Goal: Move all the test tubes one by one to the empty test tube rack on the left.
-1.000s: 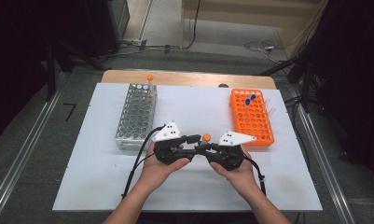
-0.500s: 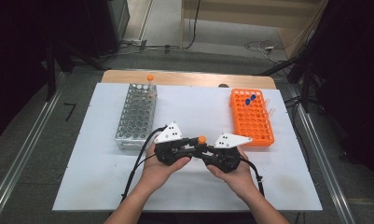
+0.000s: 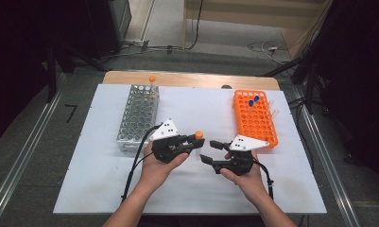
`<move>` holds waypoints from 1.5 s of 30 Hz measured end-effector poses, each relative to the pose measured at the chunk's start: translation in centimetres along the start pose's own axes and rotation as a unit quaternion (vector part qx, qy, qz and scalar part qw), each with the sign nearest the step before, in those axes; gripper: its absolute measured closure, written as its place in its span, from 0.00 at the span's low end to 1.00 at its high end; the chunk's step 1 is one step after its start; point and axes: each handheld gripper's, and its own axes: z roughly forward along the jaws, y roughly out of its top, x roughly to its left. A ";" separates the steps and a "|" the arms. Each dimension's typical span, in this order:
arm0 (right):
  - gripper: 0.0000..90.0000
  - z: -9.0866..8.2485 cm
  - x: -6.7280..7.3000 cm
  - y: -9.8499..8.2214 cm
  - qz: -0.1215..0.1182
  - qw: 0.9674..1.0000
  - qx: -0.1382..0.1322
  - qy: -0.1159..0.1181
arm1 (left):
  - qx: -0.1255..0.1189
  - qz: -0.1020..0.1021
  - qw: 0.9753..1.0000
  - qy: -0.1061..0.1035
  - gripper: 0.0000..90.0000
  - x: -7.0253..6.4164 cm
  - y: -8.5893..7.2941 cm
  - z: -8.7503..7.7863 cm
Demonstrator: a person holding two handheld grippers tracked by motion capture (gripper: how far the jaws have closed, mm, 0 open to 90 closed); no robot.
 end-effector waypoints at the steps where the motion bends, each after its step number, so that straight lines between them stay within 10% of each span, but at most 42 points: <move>1: 0.29 -0.4 -0.3 -0.1 0.004 1.000 -0.005 0.001 | -0.001 -0.001 1.000 0.003 0.83 0.2 0.0 -0.1; 18: 0.01 -6.4 -3.6 -2.9 0.020 0.999 -0.025 -0.034 | -0.017 -0.018 0.997 0.079 0.83 4.3 0.8 -2.3; 28: 0.00 -10.1 -4.4 -4.0 0.013 0.997 -0.018 -0.072 | -0.034 -0.035 0.987 0.154 0.83 7.0 2.3 -4.1; 45: 0.00 -14.8 -6.9 -7.7 0.067 0.991 -0.033 -0.113 | -0.059 -0.052 0.973 0.218 0.83 10.8 4.5 -5.5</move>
